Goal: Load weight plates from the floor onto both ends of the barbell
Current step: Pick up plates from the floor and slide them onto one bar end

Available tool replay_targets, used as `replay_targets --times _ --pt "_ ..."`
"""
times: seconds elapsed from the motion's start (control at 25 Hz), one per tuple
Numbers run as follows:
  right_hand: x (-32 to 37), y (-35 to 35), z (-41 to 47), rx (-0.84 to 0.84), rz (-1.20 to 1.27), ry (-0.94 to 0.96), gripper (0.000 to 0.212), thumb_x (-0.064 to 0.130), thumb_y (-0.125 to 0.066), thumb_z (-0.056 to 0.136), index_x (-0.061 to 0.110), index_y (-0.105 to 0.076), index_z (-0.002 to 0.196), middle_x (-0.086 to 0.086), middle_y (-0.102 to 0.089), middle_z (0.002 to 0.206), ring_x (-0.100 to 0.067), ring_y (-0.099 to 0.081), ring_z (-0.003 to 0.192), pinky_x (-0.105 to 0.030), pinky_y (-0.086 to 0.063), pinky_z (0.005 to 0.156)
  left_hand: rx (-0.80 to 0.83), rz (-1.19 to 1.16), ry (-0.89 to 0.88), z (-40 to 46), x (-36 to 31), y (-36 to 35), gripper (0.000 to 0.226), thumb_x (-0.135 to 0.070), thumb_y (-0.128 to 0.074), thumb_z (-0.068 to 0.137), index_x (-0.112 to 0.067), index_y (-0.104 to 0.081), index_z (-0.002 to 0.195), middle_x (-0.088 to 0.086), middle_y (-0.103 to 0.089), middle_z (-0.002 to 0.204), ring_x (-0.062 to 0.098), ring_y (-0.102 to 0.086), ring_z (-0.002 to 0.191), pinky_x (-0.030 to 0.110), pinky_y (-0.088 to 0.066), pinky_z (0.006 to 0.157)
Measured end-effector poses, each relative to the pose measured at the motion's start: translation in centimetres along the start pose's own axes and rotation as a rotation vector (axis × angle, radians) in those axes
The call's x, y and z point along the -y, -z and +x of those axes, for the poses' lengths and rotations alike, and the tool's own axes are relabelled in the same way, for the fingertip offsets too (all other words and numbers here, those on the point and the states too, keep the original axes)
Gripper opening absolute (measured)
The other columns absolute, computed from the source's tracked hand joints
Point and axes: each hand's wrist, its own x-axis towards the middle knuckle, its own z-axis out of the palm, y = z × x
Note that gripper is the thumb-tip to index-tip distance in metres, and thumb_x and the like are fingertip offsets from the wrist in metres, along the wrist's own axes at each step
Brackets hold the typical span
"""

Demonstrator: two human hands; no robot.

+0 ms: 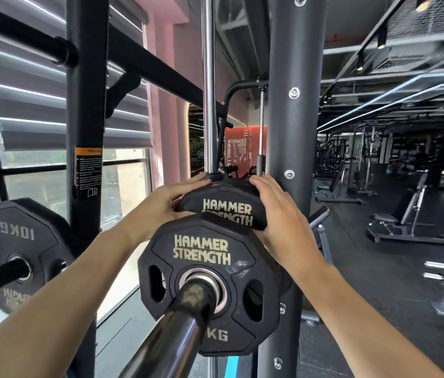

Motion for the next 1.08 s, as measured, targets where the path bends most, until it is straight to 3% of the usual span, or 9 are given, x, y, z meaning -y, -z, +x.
replay_targets --times 0.16,0.36,0.72,0.92,1.08 --pt "-0.8 -0.9 1.4 -0.006 0.015 -0.027 0.091 0.051 -0.077 0.076 0.026 -0.034 0.153 0.014 -0.032 0.159 -0.008 -0.029 0.147 -0.035 -0.031 0.119 -0.042 0.010 -0.016 1.1 2.0 -0.7 0.073 -0.006 -0.077 0.084 -0.023 -0.047 0.148 -0.004 -0.047 0.153 0.005 -0.043 0.141 0.031 -0.033 0.119" --pt "-1.8 -1.6 1.5 -0.012 0.113 -0.039 0.085 0.049 -0.080 0.077 0.025 -0.042 0.149 0.013 -0.045 0.151 -0.007 -0.043 0.137 -0.033 -0.038 0.114 -0.079 0.073 -0.068 1.3 2.0 -0.6 0.068 -0.011 -0.079 0.083 -0.030 -0.053 0.143 -0.012 -0.059 0.140 -0.008 -0.054 0.124 0.015 -0.042 0.106" --pt "-2.4 -1.7 1.1 -0.023 0.220 -0.041 0.082 0.040 -0.083 0.077 0.026 -0.045 0.148 0.015 -0.048 0.149 -0.004 -0.045 0.137 -0.037 -0.041 0.114 -0.051 0.040 -0.076 1.2 0.8 -0.5 0.062 -0.031 -0.076 0.080 -0.035 -0.055 0.137 -0.032 -0.056 0.129 -0.016 -0.056 0.114 0.003 -0.041 0.093" --pt "-2.4 -1.9 1.3 -0.024 0.236 -0.058 0.079 0.034 -0.085 0.077 0.026 -0.047 0.146 0.015 -0.051 0.144 -0.006 -0.050 0.133 -0.039 -0.044 0.111 -0.074 0.014 -0.045 1.4 1.3 -0.7 0.062 -0.013 -0.078 0.084 -0.024 -0.056 0.141 -0.024 -0.062 0.123 -0.016 -0.058 0.110 0.004 -0.042 0.093" --pt "-1.5 -1.4 1.4 -0.010 0.202 -0.083 0.076 0.027 -0.085 0.079 0.025 -0.049 0.145 0.013 -0.053 0.144 -0.008 -0.051 0.132 -0.038 -0.044 0.112 -0.094 0.005 -0.032 1.4 1.8 -0.7 0.068 -0.009 -0.081 0.081 -0.016 -0.054 0.143 -0.004 -0.066 0.130 0.003 -0.062 0.119 0.021 -0.045 0.106"
